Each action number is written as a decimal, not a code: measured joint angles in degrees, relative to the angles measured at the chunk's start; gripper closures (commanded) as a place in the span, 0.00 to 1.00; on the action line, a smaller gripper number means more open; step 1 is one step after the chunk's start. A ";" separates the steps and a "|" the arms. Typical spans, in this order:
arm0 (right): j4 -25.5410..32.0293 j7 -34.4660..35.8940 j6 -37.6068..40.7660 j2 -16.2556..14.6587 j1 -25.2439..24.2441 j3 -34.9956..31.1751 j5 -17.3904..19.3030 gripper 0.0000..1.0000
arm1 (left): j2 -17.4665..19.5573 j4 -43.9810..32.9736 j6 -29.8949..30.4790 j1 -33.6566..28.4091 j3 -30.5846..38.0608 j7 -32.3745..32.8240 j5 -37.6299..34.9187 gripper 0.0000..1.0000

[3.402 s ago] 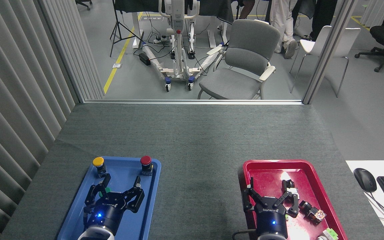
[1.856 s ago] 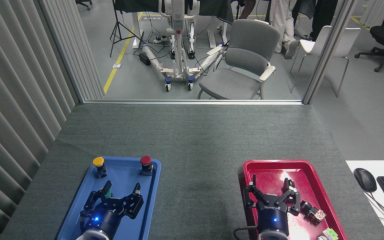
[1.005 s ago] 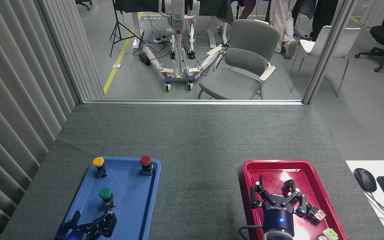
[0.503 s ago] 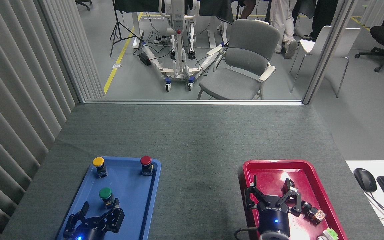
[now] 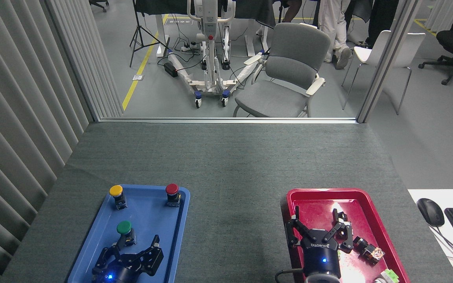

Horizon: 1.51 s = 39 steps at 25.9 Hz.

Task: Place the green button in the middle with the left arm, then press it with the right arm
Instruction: 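Close the left gripper around the green button, then lift the green button out of the blue tray with the left gripper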

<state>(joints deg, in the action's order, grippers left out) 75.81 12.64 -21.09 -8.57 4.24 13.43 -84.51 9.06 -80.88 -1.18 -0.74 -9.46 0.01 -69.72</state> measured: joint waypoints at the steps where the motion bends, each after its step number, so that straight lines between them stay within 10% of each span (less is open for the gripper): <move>1: 0.05 0.12 0.11 0.00 -0.04 0.02 -0.01 0.00 | 0.00 0.25 0.00 0.29 -0.08 0.13 -0.04 0.01; 31: 0.92 0.38 0.85 0.22 -1.55 2.75 -0.04 0.01 | -2.52 7.45 -3.04 4.61 -0.28 -1.96 -0.15 0.07; 39: 1.29 0.81 0.86 0.22 -2.20 2.75 -0.04 0.01 | -2.81 7.49 -2.84 4.68 -0.30 -2.19 -0.15 0.43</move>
<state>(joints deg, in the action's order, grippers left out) 77.10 13.44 -20.22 -8.35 2.04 16.17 -84.55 6.24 -73.39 -4.02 3.94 -9.75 -2.19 -69.87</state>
